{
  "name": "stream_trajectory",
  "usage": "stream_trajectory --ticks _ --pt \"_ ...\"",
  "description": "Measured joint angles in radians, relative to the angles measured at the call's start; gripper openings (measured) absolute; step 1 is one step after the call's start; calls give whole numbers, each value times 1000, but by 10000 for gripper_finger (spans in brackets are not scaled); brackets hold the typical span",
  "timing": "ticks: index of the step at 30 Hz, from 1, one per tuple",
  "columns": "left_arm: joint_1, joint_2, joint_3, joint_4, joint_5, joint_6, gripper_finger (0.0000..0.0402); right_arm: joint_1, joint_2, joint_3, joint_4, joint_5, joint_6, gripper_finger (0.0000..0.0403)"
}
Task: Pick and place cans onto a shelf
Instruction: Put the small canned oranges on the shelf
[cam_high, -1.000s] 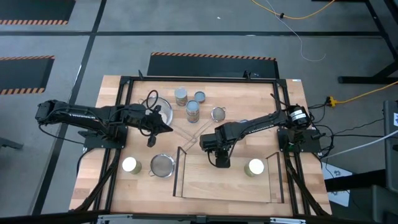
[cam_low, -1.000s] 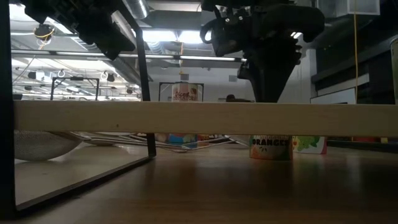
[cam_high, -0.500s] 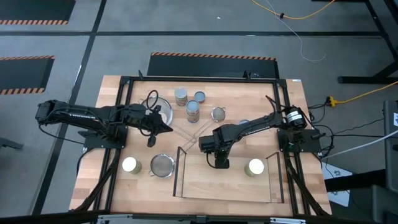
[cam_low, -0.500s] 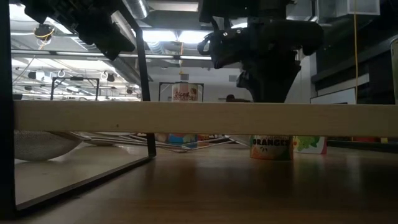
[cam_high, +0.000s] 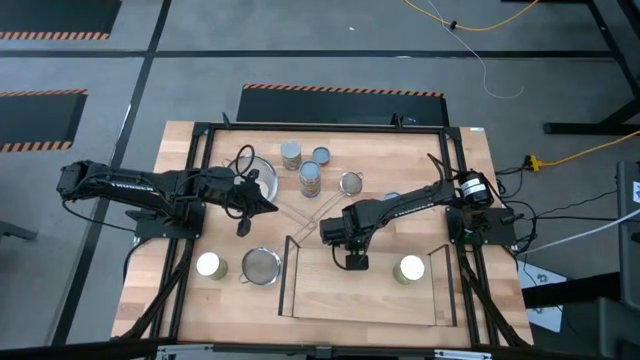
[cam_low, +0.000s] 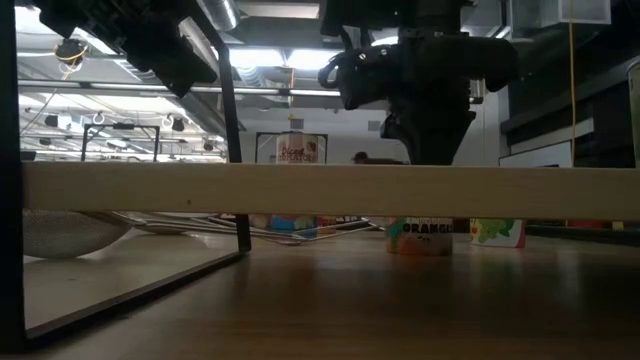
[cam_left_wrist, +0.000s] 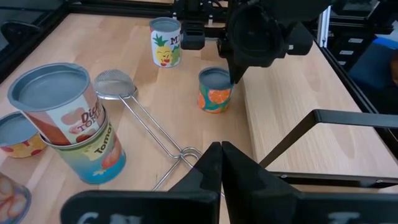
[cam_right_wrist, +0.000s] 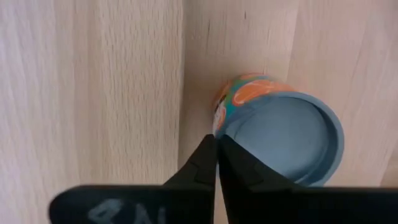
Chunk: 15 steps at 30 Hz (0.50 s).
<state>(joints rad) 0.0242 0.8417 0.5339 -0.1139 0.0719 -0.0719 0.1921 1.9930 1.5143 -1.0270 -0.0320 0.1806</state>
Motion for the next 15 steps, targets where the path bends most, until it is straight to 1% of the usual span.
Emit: stream_trajectory --ticks 5,7,10,15 --pt "0 0 0 0 0 -3 0 1 -18 1 -14 12 -1 6" --pt "0 0 0 0 0 -3 0 3 -29 22 -60 13 4 6" --pt "0 0 0 0 0 -4 0 9 -38 80 -147 16 21 4" --pt "0 0 0 -1 0 -4 0 48 -41 232 -311 15 25 2"
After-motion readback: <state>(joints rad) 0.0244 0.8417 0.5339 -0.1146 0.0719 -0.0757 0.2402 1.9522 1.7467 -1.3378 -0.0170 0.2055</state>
